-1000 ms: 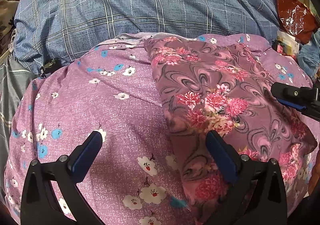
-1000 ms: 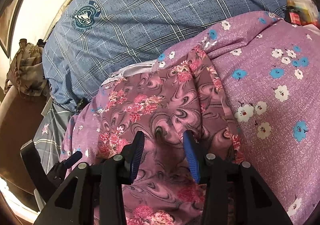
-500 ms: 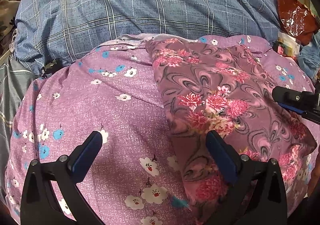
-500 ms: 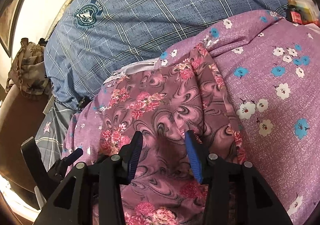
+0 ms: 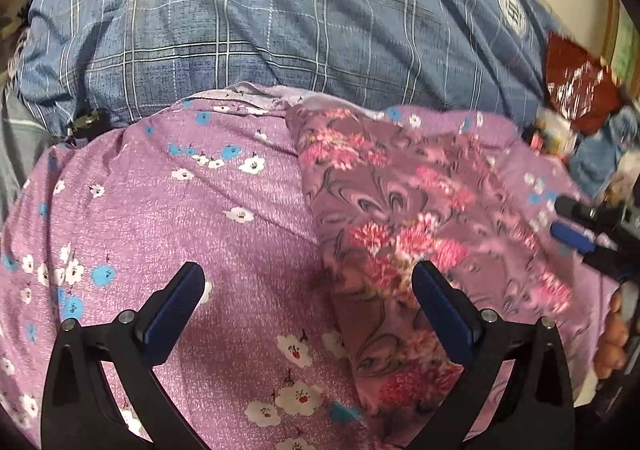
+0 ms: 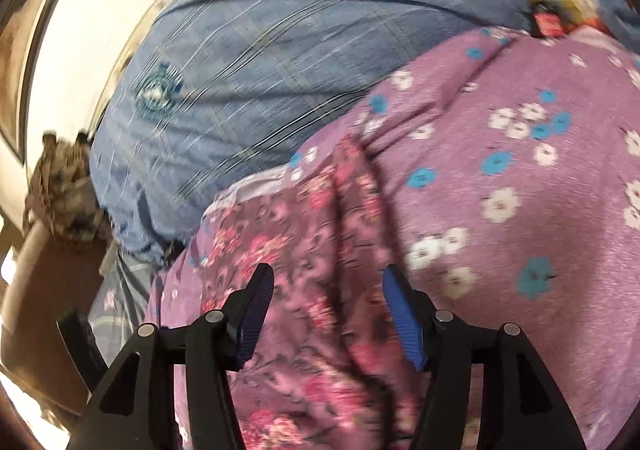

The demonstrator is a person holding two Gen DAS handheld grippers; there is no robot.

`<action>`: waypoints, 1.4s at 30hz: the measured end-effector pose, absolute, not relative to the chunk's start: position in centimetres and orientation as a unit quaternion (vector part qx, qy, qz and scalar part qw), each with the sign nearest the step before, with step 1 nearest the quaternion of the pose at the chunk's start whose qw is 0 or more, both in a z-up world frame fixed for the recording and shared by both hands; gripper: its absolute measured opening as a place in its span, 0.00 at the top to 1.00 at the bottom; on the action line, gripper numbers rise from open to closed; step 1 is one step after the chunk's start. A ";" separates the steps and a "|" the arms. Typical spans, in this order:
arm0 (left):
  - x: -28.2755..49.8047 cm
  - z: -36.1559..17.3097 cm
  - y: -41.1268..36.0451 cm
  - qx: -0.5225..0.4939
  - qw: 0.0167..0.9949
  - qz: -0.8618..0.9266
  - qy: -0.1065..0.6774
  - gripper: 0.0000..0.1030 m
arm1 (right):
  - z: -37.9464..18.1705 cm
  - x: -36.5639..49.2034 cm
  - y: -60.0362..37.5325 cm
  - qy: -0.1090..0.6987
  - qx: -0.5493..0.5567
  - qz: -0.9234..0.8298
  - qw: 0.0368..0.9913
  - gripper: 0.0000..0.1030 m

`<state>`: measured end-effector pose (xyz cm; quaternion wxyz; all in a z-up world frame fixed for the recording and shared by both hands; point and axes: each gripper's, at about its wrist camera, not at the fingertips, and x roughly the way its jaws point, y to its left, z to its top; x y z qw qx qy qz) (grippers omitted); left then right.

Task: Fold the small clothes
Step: 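Grasp the mauve panel edge with the right gripper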

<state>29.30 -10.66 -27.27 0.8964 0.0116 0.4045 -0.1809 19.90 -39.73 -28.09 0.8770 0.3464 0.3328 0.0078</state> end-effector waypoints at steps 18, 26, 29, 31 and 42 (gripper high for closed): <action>30.1 -28.4 -12.1 0.042 0.897 -0.162 0.409 0.00 | -28.8 19.6 -41.2 0.326 0.359 0.038 0.874 0.47; 30.3 -28.4 -11.9 0.041 0.897 -0.158 0.411 0.00 | -29.0 21.2 -37.4 0.356 0.316 0.062 0.877 0.56; 30.3 -28.5 -11.9 0.043 0.896 -0.157 0.414 0.00 | -30.9 22.2 -37.0 0.407 0.313 0.036 0.857 0.56; 30.3 -28.6 -12.0 0.046 0.895 -0.156 0.415 0.00 | -30.9 22.0 -37.4 0.401 0.327 0.037 0.855 0.56; 30.2 -28.5 -12.0 0.045 0.895 -0.158 0.414 0.00 | -29.8 20.3 -40.9 0.355 0.378 0.033 0.854 0.47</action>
